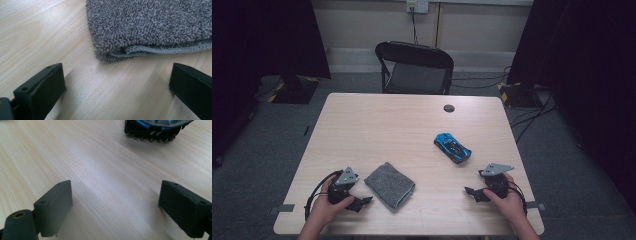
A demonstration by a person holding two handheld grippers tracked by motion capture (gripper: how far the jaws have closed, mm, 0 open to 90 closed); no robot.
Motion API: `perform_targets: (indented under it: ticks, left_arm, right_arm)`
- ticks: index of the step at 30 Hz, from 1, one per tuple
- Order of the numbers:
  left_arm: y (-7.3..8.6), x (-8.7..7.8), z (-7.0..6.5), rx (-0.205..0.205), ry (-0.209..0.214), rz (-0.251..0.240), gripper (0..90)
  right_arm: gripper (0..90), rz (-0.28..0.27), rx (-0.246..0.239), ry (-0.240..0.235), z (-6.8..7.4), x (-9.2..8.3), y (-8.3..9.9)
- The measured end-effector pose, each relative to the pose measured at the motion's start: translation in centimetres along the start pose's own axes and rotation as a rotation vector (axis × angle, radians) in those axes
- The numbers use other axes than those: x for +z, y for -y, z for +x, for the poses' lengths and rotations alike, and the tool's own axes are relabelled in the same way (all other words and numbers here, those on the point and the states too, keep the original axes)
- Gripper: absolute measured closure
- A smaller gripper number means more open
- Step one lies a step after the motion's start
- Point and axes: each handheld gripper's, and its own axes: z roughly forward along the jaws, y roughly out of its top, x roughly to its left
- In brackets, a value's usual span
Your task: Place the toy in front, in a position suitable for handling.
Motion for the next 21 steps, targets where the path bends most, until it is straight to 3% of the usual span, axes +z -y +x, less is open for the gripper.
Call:
perform_targets:
  ticks: [8, 21]
  left_arm:
    - [0.12, -0.14, 0.32, 0.026, 0.025, -0.001, 0.0]
    - [0.10, -0.10, 0.29, 0.024, 0.023, 0.000, 0.0]
  right_arm:
    - [11.3, 0.001, -0.004, -0.006, -0.13, 0.00, -0.01]
    - [12.7, -0.004, -0.002, -0.005, -0.29, -0.01, -0.03]
